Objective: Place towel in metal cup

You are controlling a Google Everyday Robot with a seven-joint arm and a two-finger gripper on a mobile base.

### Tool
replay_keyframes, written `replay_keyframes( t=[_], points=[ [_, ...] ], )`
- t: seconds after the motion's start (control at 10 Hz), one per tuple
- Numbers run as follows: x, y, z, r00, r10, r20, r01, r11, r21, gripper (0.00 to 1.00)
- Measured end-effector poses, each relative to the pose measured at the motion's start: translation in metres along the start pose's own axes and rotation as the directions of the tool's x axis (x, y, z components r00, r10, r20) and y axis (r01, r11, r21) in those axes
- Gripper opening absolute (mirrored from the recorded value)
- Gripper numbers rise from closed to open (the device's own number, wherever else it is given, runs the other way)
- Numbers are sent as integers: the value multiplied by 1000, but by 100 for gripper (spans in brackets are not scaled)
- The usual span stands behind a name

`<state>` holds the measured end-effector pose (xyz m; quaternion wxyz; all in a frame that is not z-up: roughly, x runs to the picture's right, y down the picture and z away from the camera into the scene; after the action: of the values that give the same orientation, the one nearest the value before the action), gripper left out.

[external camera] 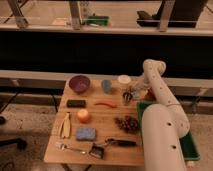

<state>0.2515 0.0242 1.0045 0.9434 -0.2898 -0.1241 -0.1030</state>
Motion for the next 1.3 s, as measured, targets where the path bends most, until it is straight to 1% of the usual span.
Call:
replay_keyframes(
  t=[0.2,0.3,0.4,0.5,1.1,1.2,1.3],
  points=[
    [0,-1,1,1000,0,-1,0,1000,4,16],
    [-1,-2,3,1000,0,2,0,1000,3,8],
    [-7,-1,11,1000,-13,10,13,1000,-21,0],
    [-7,-1,13,1000,-15,11,15,1000,-22,0],
    [-12,-2,7,1000,-23,12,23,999,-25,0],
    [-18,1,-4,1000,-23,10,23,1000,-7,0],
    [-19,8,-17,1000,-18,0,18,1000,7,0]
  ],
)
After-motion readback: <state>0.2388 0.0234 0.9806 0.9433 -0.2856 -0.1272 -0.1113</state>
